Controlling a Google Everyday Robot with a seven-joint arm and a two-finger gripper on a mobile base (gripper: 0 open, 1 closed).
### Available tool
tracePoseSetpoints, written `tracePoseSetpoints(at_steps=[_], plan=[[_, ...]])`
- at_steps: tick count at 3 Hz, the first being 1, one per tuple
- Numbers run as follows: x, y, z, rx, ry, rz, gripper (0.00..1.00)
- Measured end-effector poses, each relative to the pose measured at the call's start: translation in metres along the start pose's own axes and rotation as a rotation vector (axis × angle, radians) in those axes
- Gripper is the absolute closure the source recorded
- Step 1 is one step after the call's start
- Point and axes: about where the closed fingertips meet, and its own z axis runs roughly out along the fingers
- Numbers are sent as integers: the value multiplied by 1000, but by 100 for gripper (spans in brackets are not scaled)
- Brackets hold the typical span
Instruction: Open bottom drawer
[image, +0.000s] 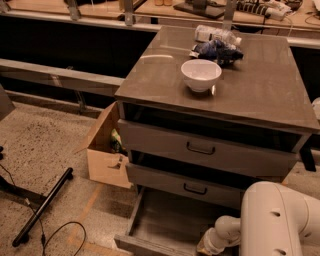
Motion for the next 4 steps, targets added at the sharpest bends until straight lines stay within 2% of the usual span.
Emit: tracePoseSetpoints(at_steps=[1,2,3,4], plan=[[6,34,-1,-103,23,9,100],[8,58,-5,-173,31,19,100],[10,77,-11,-220,40,40,100],[11,83,-28,-176,13,60,100]])
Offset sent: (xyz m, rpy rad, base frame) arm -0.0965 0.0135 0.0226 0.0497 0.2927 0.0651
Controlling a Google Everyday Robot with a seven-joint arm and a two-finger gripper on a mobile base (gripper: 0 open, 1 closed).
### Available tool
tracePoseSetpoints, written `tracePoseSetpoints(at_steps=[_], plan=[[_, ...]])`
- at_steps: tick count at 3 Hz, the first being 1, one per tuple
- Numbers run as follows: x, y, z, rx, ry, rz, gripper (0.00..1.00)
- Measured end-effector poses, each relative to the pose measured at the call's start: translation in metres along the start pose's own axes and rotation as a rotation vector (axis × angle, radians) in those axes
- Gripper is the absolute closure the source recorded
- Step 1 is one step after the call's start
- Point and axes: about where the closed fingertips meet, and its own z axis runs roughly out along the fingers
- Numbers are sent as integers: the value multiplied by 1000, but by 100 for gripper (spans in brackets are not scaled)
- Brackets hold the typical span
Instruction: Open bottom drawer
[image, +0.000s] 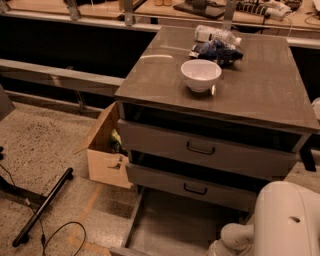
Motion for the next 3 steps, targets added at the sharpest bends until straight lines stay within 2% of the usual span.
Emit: tracePoseSetpoints(at_steps=[1,2,3], plan=[[5,-9,-36,146,-23,35,100],[8,-8,-81,297,-48,70,100],[4,-12,-91,370,-65,63,84]])
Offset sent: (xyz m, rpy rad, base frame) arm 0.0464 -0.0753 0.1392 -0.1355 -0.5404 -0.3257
